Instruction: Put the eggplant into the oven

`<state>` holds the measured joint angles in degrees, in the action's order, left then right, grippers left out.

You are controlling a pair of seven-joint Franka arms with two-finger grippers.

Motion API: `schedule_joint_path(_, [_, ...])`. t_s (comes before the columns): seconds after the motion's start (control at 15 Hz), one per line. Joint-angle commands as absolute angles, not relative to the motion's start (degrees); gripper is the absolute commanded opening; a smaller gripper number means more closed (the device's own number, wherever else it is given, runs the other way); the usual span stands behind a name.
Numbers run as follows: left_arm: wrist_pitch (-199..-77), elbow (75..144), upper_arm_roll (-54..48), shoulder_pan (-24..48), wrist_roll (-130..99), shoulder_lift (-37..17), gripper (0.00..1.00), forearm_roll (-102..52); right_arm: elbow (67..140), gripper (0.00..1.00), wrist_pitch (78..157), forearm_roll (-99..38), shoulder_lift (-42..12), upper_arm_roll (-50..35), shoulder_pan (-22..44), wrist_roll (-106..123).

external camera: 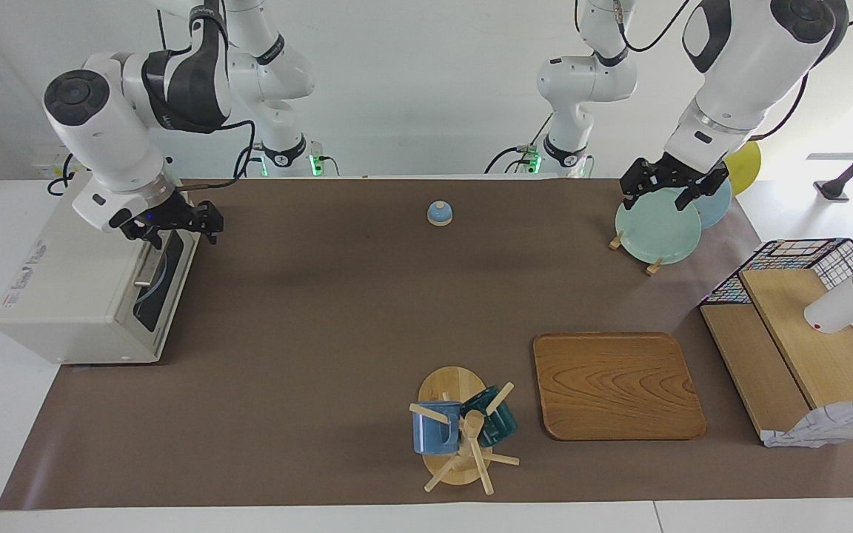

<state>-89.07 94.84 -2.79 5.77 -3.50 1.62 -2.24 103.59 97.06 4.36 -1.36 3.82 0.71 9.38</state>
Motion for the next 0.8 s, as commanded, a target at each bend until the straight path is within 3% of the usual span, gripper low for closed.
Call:
schedule_joint_path(0.0, [-89.21,95.10,-2.64,5.63,-3.78,2.37,1.00,-3.16,105.73,1.00,98.96,3.25,0.79,4.66,1.67,8.97])
schedule_joint_path(0.53, [-89.21,95.18,-2.64,5.63,-3.78,2.37,1.00,-3.16,105.64,1.00,98.44,3.43,4.82,6.33,1.76,7.91])
schedule_joint_path(0.73, [-89.21,95.10,-2.64,5.63,-3.78,2.37,1.00,-3.16,103.55,1.00,92.74,2.72,6.06,6.59,1.76,8.09])
